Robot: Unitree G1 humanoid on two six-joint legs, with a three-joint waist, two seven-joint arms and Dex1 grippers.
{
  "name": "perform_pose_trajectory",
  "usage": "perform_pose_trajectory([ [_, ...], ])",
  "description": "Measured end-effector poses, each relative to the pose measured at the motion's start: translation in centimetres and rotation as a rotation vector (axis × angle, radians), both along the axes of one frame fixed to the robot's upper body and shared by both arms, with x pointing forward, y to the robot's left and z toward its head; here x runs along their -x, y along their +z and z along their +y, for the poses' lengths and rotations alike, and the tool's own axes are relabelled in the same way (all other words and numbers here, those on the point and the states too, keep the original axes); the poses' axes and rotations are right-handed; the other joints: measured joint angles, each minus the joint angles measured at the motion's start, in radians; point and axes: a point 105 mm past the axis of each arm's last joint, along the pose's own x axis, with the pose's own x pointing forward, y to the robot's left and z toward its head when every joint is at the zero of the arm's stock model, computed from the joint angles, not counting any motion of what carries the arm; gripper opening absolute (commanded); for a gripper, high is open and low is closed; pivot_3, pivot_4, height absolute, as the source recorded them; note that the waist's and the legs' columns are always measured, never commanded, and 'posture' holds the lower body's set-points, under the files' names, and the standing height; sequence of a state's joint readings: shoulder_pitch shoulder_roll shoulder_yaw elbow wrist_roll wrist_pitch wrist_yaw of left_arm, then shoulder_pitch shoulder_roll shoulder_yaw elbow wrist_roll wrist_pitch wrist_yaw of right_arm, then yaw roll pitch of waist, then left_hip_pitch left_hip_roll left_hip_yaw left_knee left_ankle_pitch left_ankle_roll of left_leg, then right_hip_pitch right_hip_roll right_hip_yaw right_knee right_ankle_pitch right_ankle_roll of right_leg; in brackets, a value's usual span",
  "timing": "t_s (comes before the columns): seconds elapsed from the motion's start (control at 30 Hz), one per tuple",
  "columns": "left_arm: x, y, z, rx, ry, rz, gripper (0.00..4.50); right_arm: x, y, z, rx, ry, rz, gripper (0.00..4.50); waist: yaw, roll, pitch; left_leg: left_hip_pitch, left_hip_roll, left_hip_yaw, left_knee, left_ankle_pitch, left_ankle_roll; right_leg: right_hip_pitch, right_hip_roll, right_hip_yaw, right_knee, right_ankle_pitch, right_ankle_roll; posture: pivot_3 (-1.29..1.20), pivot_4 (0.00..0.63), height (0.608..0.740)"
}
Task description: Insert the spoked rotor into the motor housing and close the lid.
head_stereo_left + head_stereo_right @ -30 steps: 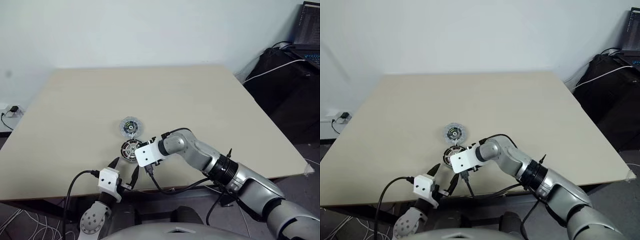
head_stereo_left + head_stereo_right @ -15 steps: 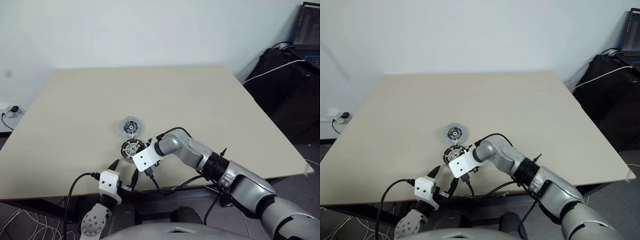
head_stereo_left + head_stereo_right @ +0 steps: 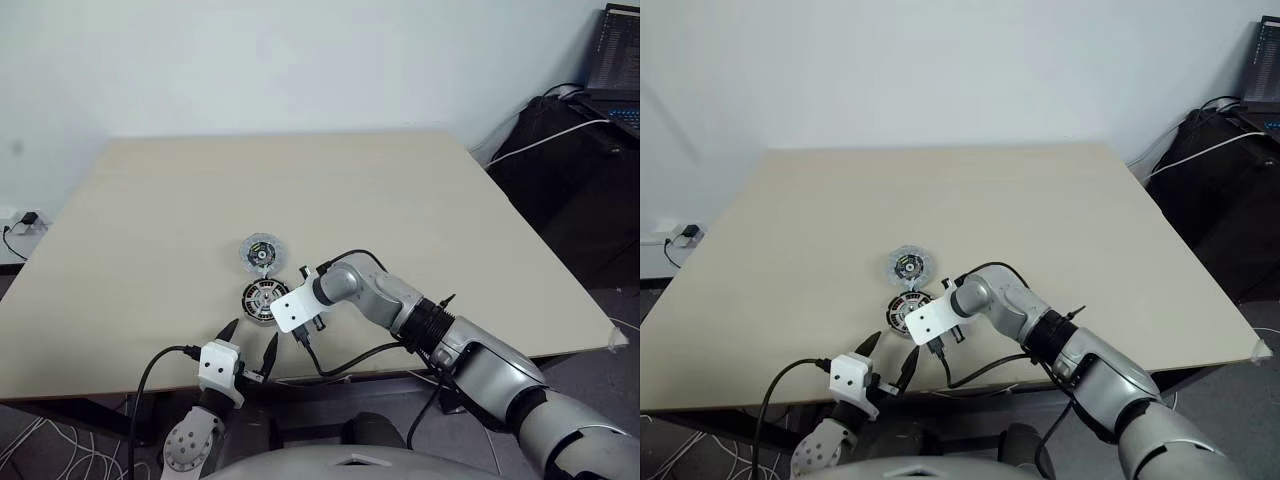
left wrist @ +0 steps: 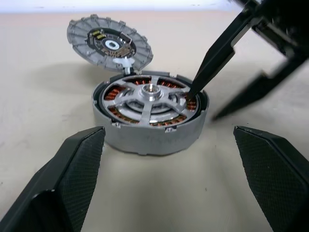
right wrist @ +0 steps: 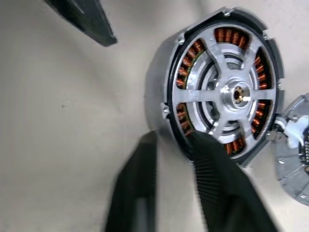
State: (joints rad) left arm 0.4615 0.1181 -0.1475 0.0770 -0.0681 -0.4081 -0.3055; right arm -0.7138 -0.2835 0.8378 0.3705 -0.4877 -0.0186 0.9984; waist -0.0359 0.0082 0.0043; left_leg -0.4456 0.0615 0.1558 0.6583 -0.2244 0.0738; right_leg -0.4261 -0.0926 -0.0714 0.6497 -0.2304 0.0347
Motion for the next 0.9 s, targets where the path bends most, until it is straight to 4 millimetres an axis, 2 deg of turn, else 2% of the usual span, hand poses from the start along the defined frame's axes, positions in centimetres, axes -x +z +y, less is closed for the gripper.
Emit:
perform_pose_trajectory([
  [0.03,0.0,0.0,0.0,0.000,-0.001,-0.002,4.50,0.2,0.0,0.2,-0.003,0.007,0.004,0.19,0.000,0.000,0.000,0.000,0.000,0.000,0.000,0.000,0.000,0.000,0.000,0.000,0.000,0.000,0.000,0.00,0.000,0.740],
  [0.43,0.0,-0.5,0.0,-0.004,-0.008,0.006,4.50,0.2,-0.2,-0.1,-0.052,-0.056,0.032,0.19,0.002,0.000,0.000,0.000,0.000,0.001,0.000,0.000,0.000,0.000,-0.001,0.000,0.000,0.000,0.000,0.00,0.000,0.740],
  [0.53,-0.1,-0.4,0.0,-0.003,-0.012,0.005,4.50,0.7,0.1,-0.9,-0.065,-0.073,0.062,0.19,0.005,0.000,0.001,0.000,0.000,0.001,0.000,0.000,0.000,0.000,-0.002,0.000,0.000,0.000,0.000,0.00,0.000,0.740],
  [0.73,-0.2,-0.4,-0.2,0.000,-0.025,0.001,4.50,1.5,1.2,-4.0,-0.069,-0.129,0.086,0.19,0.015,0.000,0.001,-0.001,0.000,0.000,0.000,0.000,0.000,0.000,-0.004,0.000,-0.001,0.000,0.000,0.00,0.000,0.740],
  [0.9,-0.2,-0.2,-0.5,0.005,-0.032,0.005,4.50,2.1,1.7,-5.5,-0.086,-0.185,0.106,0.19,0.016,-0.001,0.003,-0.001,0.000,-0.001,0.000,0.000,0.000,0.000,-0.004,0.000,-0.001,0.000,0.000,0.00,0.000,0.740],
])
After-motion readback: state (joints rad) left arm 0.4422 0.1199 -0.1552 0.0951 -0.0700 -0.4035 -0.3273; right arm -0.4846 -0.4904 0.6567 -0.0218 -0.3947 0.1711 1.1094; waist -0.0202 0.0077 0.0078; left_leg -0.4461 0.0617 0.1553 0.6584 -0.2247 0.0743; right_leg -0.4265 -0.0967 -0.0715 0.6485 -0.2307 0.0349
